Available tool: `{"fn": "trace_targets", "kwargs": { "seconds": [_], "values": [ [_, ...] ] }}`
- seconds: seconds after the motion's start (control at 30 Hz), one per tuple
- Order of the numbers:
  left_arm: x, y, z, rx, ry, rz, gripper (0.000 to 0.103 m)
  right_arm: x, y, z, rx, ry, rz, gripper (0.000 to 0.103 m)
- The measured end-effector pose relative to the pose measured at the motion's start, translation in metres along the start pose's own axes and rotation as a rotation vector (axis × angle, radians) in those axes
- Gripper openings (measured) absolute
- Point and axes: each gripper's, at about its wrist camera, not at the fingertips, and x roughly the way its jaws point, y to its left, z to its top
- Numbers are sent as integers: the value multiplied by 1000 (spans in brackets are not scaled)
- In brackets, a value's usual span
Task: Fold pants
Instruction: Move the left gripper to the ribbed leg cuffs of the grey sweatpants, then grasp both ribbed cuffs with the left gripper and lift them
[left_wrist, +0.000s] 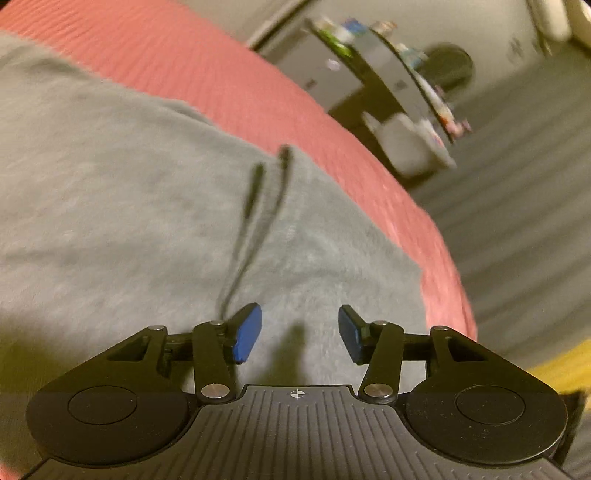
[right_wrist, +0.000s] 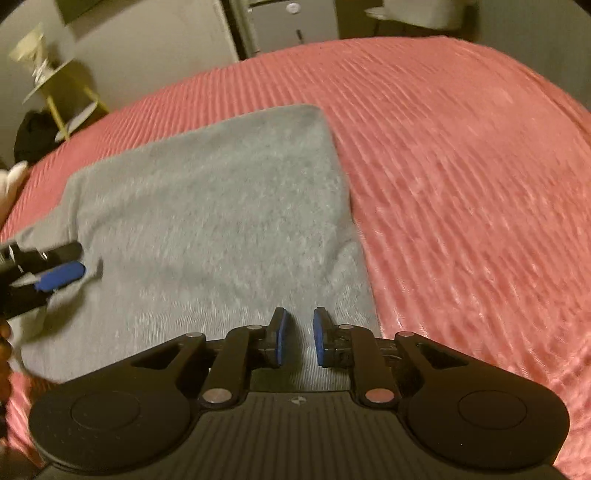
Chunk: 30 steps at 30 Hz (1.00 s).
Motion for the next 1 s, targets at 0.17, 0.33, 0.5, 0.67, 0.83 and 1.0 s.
{"fn": "trace_targets", "kwargs": {
  "seconds": [0.17,0.33,0.5,0.67,0.83,1.0],
  "values": [
    [-49,17,1,46,-195,357,79,-19,4,-1,32,-84,90,72],
    [-129,63,7,-69,-391,458,85,5,24,-6,8,-36,111,84],
    [-190,134,0,-325,-509,466,80,14,22,-4,111,-58,195,98],
    [-197,182,-11,-480,-555,382,76,18,29,-3,120,-76,191,99],
    [-193,189,0,-489,-591,330,78,20,25,-2,143,-92,205,99],
    [-188,204,7,-445,-575,348,76,21,19,-1,179,-110,227,99]
  ]
}}
